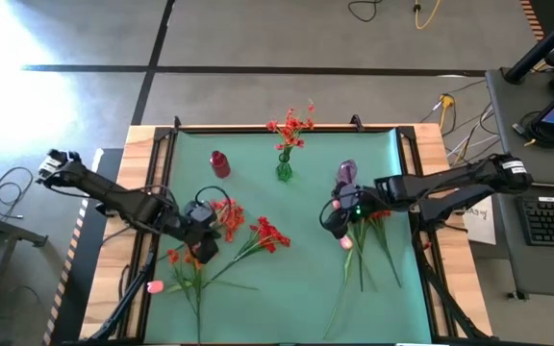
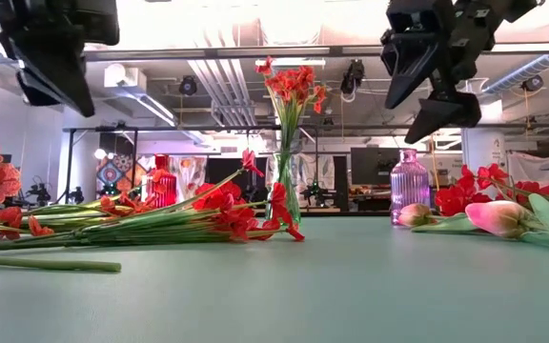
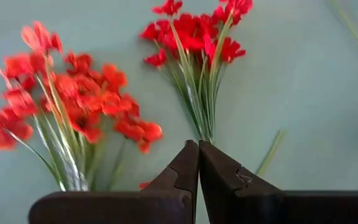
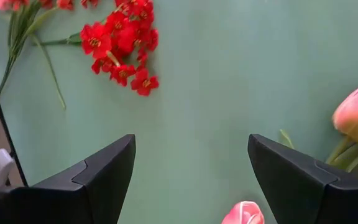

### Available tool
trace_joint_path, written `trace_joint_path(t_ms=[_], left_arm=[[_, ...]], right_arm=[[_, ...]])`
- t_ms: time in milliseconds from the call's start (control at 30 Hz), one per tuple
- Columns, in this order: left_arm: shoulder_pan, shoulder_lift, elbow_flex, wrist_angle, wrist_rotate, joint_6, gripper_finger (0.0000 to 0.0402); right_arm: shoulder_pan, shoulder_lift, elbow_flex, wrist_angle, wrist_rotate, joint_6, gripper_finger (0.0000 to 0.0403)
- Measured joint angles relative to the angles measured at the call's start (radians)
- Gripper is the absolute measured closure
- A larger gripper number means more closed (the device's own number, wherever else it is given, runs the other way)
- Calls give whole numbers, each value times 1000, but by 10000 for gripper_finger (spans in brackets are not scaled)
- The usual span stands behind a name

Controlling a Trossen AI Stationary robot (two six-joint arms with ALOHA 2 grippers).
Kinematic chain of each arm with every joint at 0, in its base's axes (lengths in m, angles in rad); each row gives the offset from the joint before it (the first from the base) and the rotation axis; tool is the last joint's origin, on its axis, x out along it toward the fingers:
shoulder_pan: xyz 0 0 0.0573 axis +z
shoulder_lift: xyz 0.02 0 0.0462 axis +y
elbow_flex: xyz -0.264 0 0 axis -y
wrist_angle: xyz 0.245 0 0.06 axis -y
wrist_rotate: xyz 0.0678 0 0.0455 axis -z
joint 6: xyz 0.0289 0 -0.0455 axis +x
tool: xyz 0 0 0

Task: Sort flowers into vase by color
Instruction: Put the middle left red flower in the violet flower vase

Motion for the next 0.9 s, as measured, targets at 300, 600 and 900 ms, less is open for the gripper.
trace_joint_path(t_ms=[300,600,900], left_arm=[[-32,154,19,235,0,2,401],[-26,381,186,148,0,23,356],[-21,537,289,82,0,43,204]], right_arm=[[47,0,0,1,-8,-13,101],[84,0,0,1,-26,-54,101],[90,-1,0,-2,-56,-79,101]])
